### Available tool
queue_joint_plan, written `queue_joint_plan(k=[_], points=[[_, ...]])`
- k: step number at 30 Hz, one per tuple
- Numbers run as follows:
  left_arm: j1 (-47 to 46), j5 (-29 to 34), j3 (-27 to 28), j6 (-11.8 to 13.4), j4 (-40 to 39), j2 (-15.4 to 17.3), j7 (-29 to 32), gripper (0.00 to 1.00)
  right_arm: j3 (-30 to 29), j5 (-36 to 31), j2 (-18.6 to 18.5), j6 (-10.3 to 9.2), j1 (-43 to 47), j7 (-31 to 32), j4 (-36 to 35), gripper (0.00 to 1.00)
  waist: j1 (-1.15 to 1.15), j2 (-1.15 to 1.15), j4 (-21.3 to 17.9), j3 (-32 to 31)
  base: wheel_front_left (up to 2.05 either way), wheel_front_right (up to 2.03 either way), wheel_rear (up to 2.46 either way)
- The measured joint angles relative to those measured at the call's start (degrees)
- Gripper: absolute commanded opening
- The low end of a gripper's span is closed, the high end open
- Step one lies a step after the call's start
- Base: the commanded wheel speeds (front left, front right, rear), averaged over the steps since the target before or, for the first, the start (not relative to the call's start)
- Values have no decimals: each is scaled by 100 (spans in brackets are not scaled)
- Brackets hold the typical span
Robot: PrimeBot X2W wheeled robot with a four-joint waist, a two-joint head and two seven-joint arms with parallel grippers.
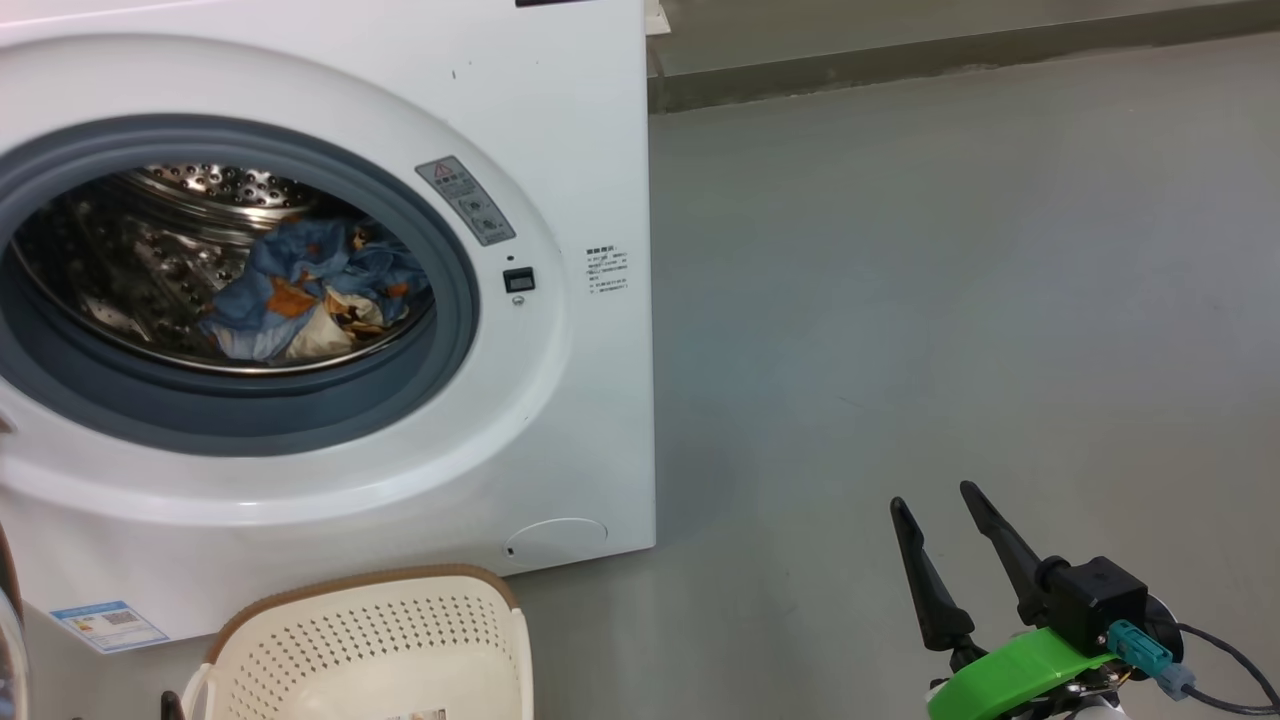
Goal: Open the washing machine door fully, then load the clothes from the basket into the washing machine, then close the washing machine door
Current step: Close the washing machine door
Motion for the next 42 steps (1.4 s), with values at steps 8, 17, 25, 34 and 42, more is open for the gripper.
queue_joint_plan(k=[8,17,25,34,42], points=[[0,2,35,-102,67,-20,0,100,10,0,1,0,0,0,2,100,0,0,36,-28,0,0,0],[0,2,69,-196,144,-41,0,100,13,0,2,0,1,0,4,100,0,0,52,-35,0,0,0],[-1,2,103,-245,174,-53,0,100,13,0,3,0,2,0,5,100,0,0,63,-44,0,0,0],[-2,3,148,-244,176,-58,0,100,8,-8,4,0,11,0,4,100,0,0,74,-33,-3,3,0],[-10,101,177,-244,174,-60,0,100,5,-8,7,0,12,0,7,100,0,0,58,-52,-82,82,0]])
